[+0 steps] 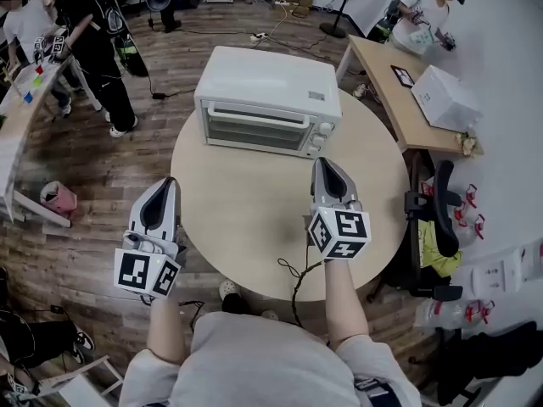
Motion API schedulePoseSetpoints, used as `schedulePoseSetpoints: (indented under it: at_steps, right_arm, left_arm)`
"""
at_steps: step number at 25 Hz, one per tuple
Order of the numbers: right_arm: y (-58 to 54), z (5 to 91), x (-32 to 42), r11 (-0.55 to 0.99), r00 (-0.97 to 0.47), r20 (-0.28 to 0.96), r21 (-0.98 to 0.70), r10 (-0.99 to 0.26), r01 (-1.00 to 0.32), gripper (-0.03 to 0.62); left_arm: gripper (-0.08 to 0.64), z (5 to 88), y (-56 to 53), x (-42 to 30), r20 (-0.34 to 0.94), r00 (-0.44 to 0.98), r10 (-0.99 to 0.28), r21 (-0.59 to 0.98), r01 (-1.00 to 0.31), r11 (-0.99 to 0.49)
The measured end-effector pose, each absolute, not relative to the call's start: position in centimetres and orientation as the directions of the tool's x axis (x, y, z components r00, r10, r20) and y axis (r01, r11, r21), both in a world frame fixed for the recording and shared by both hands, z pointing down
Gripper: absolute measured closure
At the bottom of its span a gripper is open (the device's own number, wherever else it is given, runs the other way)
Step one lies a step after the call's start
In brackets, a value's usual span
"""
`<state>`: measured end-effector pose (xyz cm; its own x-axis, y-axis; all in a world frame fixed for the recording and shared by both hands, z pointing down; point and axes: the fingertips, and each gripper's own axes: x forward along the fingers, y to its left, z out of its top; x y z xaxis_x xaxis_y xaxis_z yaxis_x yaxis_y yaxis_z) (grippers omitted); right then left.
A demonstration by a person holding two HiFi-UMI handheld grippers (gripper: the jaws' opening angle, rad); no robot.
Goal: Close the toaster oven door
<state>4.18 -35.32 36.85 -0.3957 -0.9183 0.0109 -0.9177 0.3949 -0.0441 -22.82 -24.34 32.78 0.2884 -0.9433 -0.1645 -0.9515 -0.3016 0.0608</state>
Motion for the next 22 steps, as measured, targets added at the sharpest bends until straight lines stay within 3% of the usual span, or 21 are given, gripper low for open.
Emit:
schedulePoseSetpoints:
  at_steps: [22]
  right_arm:
    - [-25.6, 33.1, 9.3, 0.428, -0.424, -0.089, -0.026, -0.901, -0.903, 0.581]
  left_arm:
    - [0.554, 30.7, -17.8, -16.6, -0.193, 0.290, -0.937, 0.022, -0.954, -0.300]
